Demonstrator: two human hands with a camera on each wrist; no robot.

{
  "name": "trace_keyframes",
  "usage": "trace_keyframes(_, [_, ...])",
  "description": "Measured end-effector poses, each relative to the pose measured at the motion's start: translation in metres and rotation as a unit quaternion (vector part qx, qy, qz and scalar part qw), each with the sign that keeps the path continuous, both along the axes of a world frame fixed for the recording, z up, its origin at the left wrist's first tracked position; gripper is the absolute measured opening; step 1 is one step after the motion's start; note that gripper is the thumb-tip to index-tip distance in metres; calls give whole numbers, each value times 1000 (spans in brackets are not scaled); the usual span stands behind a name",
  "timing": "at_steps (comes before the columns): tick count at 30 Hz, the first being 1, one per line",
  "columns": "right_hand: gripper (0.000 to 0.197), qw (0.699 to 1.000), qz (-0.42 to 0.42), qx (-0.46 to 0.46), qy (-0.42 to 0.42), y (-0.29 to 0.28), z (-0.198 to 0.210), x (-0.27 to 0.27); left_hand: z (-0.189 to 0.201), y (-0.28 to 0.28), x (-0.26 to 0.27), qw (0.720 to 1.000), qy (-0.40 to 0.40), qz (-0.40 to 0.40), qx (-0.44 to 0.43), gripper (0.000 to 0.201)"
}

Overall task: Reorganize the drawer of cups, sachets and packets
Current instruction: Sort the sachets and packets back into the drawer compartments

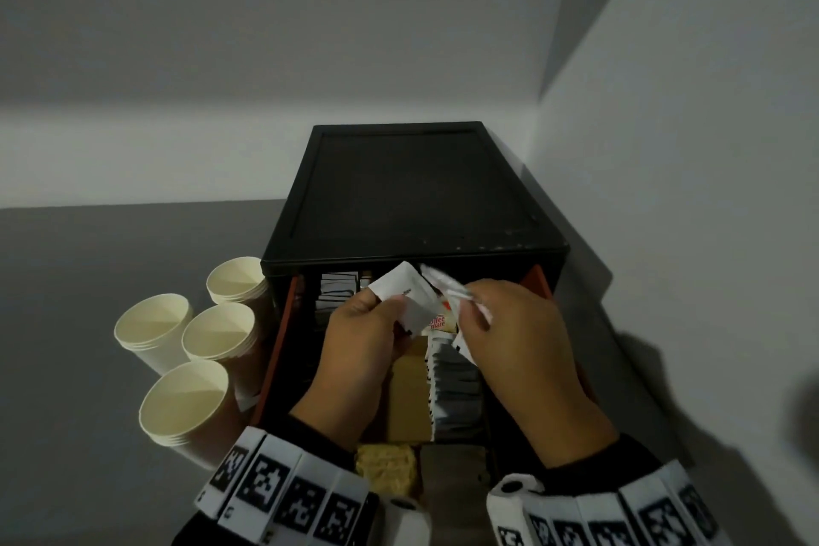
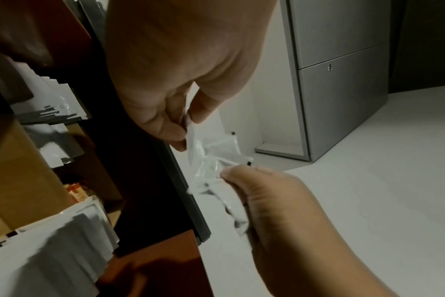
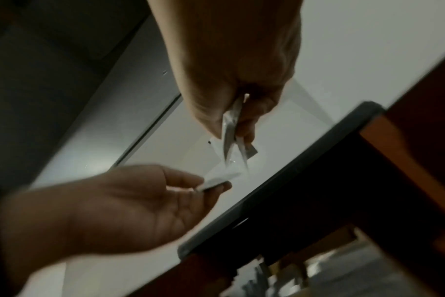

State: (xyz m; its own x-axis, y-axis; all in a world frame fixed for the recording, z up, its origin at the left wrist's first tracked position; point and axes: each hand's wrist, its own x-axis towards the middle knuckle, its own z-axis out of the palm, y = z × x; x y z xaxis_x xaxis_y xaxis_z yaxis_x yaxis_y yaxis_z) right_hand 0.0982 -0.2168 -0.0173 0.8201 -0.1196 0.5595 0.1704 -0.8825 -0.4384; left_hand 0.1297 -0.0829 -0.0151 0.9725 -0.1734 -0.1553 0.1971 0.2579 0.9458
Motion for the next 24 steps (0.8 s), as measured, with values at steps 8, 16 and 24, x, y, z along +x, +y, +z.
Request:
trace_keyframes(8, [35,973,96,-208,-19,20,0,-5,3,1,-2,999,2,-11,-39,20])
trace_keyframes(16, [18,974,66,203,80,-9,1,-9,6,11,11,989,86,63,-103,26])
trace_keyframes(24, [6,970,217,82,69,-10,0,-8,5,6,6,983,154,-21,-102,19])
